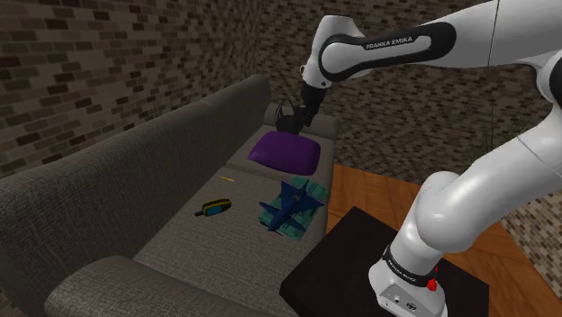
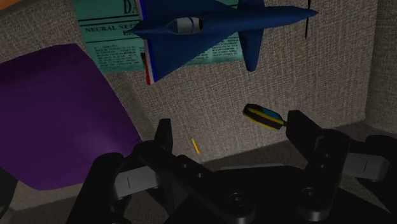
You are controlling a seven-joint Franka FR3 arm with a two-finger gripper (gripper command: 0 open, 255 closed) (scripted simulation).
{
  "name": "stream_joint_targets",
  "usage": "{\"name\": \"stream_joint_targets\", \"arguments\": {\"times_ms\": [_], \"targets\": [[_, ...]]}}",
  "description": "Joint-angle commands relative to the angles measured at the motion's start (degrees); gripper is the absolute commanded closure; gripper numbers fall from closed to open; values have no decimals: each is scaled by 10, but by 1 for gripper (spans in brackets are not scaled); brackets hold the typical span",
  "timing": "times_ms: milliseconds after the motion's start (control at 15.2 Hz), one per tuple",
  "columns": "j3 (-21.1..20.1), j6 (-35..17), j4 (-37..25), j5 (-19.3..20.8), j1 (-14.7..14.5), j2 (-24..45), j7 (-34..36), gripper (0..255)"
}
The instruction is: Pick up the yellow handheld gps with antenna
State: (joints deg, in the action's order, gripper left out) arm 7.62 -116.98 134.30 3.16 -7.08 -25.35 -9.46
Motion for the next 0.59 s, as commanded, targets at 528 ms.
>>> {"name": "stream_joint_targets", "arguments": {"times_ms": [528], "targets": [[15,-130,-58,-39,-47,203,-154,0]]}}
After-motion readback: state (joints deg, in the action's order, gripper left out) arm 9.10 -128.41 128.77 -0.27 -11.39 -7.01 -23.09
